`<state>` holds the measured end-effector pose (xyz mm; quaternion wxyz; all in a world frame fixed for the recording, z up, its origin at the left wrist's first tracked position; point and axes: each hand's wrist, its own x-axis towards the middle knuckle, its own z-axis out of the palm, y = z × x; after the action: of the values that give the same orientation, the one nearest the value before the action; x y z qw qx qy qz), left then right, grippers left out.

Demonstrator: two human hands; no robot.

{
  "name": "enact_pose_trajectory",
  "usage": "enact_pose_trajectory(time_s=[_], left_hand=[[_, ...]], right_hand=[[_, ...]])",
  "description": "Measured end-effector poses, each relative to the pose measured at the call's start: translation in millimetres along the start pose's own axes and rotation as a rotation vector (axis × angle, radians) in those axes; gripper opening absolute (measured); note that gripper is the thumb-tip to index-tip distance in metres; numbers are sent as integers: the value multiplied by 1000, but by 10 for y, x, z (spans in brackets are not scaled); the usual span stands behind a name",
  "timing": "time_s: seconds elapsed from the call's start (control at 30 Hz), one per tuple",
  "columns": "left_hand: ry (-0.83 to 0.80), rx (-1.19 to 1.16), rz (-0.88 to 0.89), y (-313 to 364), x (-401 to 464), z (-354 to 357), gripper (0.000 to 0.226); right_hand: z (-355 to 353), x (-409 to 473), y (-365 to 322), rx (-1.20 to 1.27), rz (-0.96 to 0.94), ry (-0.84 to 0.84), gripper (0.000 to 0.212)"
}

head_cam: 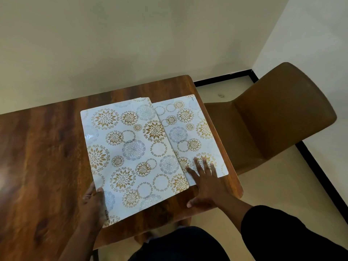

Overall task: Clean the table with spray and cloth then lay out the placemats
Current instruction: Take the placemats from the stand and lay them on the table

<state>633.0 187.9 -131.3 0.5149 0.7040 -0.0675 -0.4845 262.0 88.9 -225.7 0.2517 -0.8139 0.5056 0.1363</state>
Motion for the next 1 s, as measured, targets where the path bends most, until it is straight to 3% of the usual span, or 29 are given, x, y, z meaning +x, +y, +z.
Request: enact_pose_trajectory(time_s=[0.6, 0.67, 0.73, 0.83, 0.93, 1.0], left_hand=[[13, -37, -4, -24, 44, 25, 46], [22, -42, -6, -1, 49, 39, 47], [32, -32, -10, 12, 49, 48, 47], [38, -21, 0, -5, 67, 47, 47], [53, -30, -16, 2, 36, 64, 47], [62, -43, -15, 6, 28, 69, 46]], right_hand=[[-33, -29, -1, -13, -4, 41, 144], [-62, -13, -22, 25, 21, 90, 131], [-131, 59, 33, 71, 105, 251, 99], [-355, 257, 239, 161, 398, 475, 67], [-595, 441, 463, 268, 670, 484, 56], [-651, 514, 568, 241, 711, 467, 51]])
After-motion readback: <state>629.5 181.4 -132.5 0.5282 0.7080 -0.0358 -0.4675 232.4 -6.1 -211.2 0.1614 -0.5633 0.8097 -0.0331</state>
